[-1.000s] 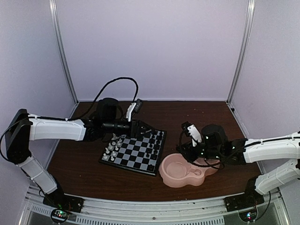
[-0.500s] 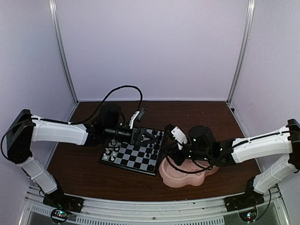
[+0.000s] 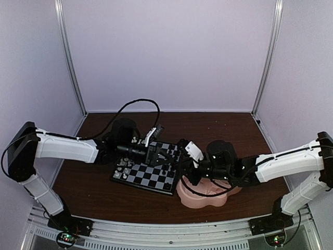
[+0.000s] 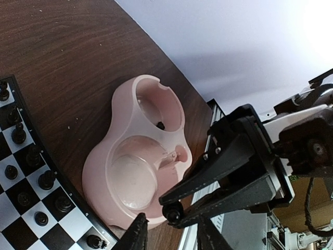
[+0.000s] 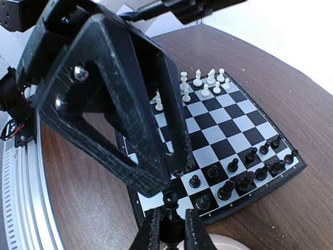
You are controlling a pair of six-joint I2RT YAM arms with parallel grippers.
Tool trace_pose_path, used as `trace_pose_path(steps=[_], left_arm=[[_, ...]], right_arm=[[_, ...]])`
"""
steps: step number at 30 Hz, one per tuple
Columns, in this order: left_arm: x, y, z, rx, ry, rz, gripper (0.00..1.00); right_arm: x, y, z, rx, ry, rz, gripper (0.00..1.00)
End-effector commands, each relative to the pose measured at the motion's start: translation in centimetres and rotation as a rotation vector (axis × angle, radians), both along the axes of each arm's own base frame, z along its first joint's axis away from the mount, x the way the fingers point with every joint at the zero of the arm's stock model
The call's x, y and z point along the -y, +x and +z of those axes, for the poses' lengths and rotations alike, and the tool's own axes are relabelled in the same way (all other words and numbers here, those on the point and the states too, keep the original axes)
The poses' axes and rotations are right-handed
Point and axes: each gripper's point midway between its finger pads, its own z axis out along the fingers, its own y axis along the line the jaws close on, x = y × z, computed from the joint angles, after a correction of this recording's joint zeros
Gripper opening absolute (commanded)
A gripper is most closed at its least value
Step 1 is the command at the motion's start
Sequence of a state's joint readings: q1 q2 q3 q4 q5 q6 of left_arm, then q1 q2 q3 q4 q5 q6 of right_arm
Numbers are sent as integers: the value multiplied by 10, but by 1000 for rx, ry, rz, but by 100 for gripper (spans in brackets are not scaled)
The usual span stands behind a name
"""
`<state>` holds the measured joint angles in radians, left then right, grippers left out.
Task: Set up the chess pieces on the board
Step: Pass from the right arm to the left
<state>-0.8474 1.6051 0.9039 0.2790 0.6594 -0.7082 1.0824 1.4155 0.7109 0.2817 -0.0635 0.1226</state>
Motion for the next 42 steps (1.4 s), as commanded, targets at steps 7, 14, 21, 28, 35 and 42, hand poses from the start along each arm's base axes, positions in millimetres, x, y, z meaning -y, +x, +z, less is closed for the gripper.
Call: trace_pose_path(steps=[7,14,21,28,35,42], left_arm=[[10,-9,-9,-27,9,-42,33],[15,-10,-11,-32,10,-55,22],[17,-10,-10,-35,5,-59,12],[16,-9,-8,-25,-2,-51,3],[9,-7,-1,10,-3,-14,3],[4,-4,9,1,-59,9,3]], right_arm=[[-10,1,21,56,32,5,7],[-9,1,19,57,20,-1,7],[-8,1,18,59,16,-5,8],[-4,1,18,59,18,-16,28],[7,-4,21,58,50,-27,56],[14,-13,13,38,57,-7,47]])
